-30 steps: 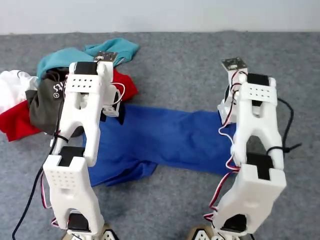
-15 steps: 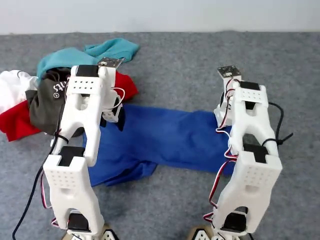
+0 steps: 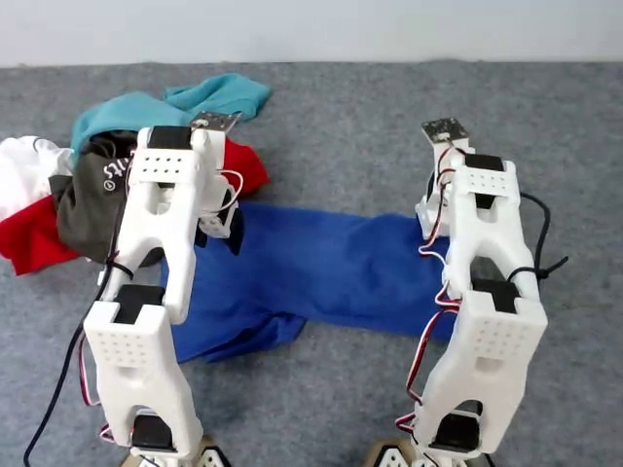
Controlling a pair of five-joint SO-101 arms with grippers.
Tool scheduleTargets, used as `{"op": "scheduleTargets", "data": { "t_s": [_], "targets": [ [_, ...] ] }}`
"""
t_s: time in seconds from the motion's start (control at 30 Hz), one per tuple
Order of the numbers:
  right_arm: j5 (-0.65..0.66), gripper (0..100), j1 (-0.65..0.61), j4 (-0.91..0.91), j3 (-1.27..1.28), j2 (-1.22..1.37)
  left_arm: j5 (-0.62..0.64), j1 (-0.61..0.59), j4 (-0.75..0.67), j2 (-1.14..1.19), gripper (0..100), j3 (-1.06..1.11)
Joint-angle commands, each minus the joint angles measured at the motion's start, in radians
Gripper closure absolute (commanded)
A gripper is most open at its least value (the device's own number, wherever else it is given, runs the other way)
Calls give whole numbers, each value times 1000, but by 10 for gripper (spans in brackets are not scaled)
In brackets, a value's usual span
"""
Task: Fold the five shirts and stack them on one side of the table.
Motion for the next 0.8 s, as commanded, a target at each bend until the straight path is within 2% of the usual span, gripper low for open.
{"op": "scheduleTargets", "data": {
  "t_s": [0.0, 0.1, 0.2, 0.53, 0.77],
  "targets": [
    [-11, 997, -8, -13, -37, 7, -12, 6, 23, -60, 800, -4],
    [-11, 955, -5, -13, -37, 33, -12, 6, 23, -60, 800, -4],
    [-11, 994, -5, -15, -43, 47, -12, 6, 23, -60, 800, -4],
    [-11, 990, -5, -21, -49, -90, -12, 6, 23, -60, 800, -4],
    [-8, 990, -2, -28, -170, -131, -12, 6, 23, -60, 800, 31]
  ]
}}
